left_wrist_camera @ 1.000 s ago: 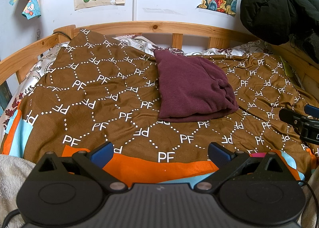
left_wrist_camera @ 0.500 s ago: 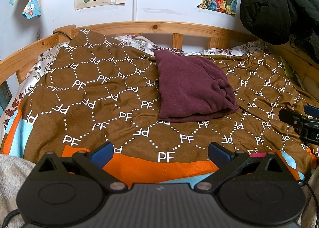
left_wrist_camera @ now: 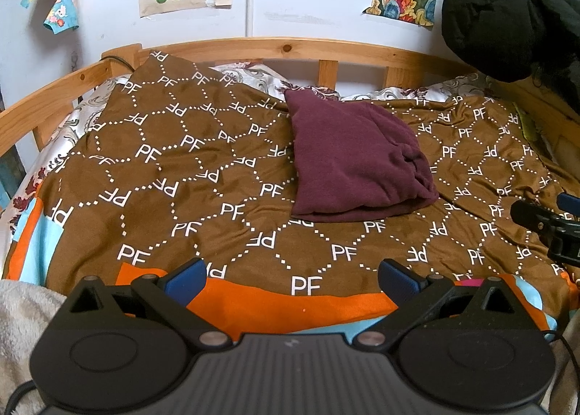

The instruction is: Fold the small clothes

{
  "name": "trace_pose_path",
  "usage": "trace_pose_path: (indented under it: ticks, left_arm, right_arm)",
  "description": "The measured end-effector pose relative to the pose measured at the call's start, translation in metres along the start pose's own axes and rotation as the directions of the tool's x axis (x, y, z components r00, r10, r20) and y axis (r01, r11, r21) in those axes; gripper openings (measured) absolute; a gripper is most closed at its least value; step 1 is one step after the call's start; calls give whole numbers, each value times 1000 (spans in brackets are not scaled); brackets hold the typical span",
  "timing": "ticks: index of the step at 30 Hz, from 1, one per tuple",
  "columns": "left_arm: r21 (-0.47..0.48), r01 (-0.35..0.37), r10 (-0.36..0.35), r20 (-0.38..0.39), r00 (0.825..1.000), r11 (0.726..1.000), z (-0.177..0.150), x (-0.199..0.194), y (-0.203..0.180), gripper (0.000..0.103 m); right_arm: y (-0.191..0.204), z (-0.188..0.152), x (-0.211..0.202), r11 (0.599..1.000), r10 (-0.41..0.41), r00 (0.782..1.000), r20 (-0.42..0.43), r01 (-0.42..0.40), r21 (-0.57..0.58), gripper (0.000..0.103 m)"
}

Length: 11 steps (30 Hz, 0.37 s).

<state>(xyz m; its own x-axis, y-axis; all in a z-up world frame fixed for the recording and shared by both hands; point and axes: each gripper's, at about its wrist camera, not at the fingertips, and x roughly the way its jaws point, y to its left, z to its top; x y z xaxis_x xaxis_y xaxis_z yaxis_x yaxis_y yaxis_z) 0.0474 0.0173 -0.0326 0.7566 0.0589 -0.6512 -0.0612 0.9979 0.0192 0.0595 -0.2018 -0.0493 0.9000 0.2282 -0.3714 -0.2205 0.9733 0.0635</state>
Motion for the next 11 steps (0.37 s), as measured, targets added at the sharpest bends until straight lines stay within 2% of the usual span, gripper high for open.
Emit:
trace_pose_path:
  ticks: [11]
  left_arm:
    - [1,4,-4,4,1000,1000,1,0,-2,102]
  right_arm:
    - [0,4,0,1000,1,1000,-9,-1,-6,102]
